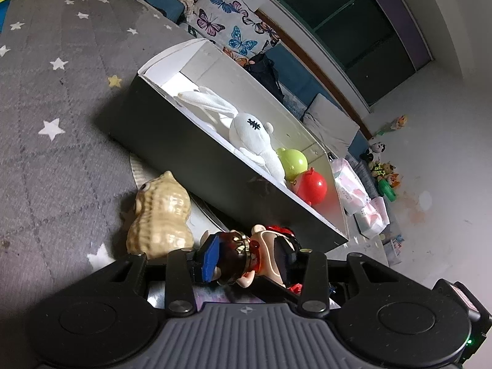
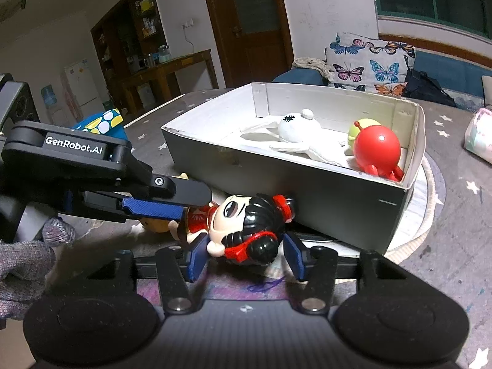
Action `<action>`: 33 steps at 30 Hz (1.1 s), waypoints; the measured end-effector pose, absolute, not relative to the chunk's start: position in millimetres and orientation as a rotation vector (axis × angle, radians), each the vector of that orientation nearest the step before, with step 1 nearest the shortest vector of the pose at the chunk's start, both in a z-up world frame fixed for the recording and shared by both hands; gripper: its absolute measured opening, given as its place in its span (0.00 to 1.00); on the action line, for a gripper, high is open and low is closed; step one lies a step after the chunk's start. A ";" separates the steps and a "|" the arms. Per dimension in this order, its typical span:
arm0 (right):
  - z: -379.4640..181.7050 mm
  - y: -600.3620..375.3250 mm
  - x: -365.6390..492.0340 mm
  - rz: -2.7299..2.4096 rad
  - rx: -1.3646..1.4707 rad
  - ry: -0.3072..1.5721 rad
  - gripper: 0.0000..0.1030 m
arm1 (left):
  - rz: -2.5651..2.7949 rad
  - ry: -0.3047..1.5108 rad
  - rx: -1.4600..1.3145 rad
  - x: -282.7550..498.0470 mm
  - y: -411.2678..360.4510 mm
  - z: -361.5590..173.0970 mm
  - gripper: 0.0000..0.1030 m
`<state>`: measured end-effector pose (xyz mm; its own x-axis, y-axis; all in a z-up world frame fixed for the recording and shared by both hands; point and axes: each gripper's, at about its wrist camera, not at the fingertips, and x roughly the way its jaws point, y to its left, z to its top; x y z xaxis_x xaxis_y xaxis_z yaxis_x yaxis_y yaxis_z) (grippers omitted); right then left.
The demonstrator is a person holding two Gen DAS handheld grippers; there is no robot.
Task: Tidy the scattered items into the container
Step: 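Close the left gripper on the red-and-black doll figure, then lift the doll with the left gripper and carry it over the box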
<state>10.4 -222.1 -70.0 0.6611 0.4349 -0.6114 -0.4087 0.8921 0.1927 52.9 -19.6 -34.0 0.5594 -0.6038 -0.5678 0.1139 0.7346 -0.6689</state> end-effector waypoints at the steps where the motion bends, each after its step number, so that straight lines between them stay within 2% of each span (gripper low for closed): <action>1: -68.6 -222.4 9.2 0.477 0.042 0.699 0.52 | -0.459 0.887 -0.625 51.5 -19.0 -34.0 0.40; 9: -54.6 -223.3 -4.4 0.472 0.021 0.667 0.52 | -0.475 0.872 -0.640 40.3 -17.1 -25.9 0.40; 17: -18.3 -227.3 -7.5 0.457 -0.001 0.560 0.52 | -0.510 0.765 -0.657 39.8 -19.7 12.0 0.40; 25: 1.3 -234.5 25.5 0.409 0.000 0.509 0.52 | -0.531 0.692 -0.646 73.6 -35.7 39.6 0.40; 33: -3.9 -245.6 68.3 0.363 0.008 0.523 0.52 | -0.522 0.730 -0.657 118.4 -53.6 27.1 0.40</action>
